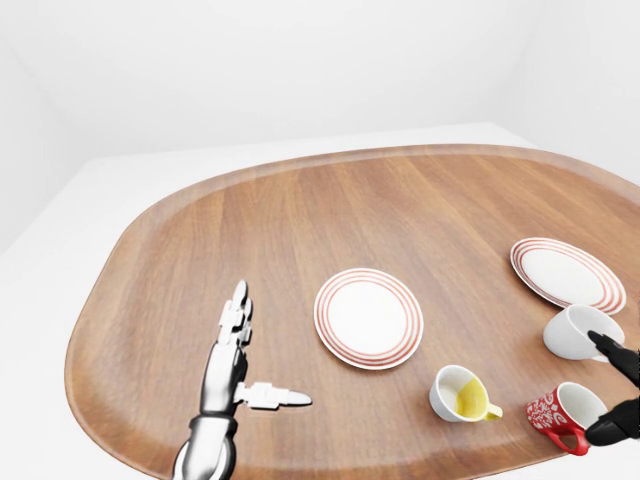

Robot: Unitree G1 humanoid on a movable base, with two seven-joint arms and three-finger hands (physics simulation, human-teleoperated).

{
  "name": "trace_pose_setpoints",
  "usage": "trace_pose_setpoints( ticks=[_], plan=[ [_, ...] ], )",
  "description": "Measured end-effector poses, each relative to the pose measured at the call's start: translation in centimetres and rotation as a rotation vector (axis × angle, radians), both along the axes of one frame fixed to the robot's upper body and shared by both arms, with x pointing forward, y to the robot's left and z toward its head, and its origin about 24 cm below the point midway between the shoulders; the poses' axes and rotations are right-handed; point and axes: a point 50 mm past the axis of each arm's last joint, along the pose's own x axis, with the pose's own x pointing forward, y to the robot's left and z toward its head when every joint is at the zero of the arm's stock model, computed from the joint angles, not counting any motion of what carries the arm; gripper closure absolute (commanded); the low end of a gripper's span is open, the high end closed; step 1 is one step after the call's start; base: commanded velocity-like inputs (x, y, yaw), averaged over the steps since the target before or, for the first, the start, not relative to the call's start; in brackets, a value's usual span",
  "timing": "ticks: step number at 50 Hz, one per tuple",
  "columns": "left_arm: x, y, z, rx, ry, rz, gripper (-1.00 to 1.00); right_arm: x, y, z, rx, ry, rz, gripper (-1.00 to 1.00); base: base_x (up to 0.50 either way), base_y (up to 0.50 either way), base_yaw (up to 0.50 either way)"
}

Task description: Put the red mug on the left plate.

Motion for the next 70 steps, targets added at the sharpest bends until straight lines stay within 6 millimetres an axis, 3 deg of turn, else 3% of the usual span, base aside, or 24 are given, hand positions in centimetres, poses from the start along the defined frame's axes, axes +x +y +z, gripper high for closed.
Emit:
trace_pose_setpoints(
  ticks=[14, 48, 70],
  plan=[
    [0.1, -0.1, 0.1, 0.003, -0.006, -0.003, -1.00, 0.6, 0.2, -1.0, 0.052, 0.022, 0.015, -1.00, 0.00, 0.00, 0.00],
    [0.3, -0.2, 0.3, 0.009, -0.018, -0.007, -1.00, -0.7, -1.6, -3.6, 0.111, 0.011, -0.120, -1.00, 0.00, 0.00, 0.00],
    [0.4, -0.3, 0.3, 0.011, -0.019, -0.007, -1.00, 0.1, -1.5, -5.0, 0.123, 0.028, -0.150, -1.00, 0.00, 0.00, 0.00]
  ],
)
